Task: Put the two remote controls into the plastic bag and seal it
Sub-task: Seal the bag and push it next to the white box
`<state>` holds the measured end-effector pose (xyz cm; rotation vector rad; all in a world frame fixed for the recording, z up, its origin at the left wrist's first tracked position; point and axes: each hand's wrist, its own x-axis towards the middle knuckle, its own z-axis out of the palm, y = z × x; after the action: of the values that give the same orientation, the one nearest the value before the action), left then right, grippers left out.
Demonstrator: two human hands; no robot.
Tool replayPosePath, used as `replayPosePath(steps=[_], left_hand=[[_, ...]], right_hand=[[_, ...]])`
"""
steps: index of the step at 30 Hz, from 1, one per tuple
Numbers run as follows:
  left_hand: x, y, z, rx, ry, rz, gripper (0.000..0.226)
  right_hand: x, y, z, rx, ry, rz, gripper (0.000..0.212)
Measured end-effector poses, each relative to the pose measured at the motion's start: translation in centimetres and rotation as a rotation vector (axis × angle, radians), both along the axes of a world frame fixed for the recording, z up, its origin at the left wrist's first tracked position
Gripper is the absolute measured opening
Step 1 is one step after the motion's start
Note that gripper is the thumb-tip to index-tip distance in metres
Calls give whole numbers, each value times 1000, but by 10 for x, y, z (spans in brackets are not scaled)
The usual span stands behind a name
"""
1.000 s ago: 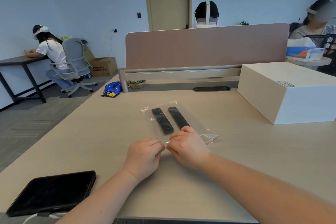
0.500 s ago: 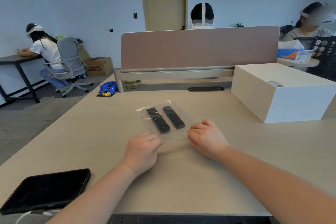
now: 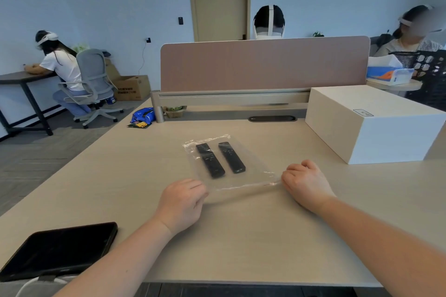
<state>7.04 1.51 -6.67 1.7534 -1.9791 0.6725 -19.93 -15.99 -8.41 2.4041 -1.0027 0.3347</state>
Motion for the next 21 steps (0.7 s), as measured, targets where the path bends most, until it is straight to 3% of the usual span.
replayPosePath(steps=[2,4,7,10,12,15,17,21], left_hand=[[8,1,-7,55,20,-1,23],[17,2,-12,144,64,-16,21],[17,6,-11,257,121,-55,30],[7,7,2,271,277,-53,56],[4,2,11,219,423,26,54],[4,-18,14,235,567,214,32],[5,-33,12,378,599,321,46],[-1,-64,7,555,532,372,53]], right_hand=[[-8,-3,-1,77,-18,-61,25],[-14,0,2,181,-21,-116,8],[-9,8,9,347,-131,-161,24],[7,12,17,529,-309,-190,31],[20,9,21,645,-442,-228,37],[39,3,29,828,-667,-270,37],[51,-1,35,930,-758,-294,35],[67,-7,41,1032,-623,-328,51]])
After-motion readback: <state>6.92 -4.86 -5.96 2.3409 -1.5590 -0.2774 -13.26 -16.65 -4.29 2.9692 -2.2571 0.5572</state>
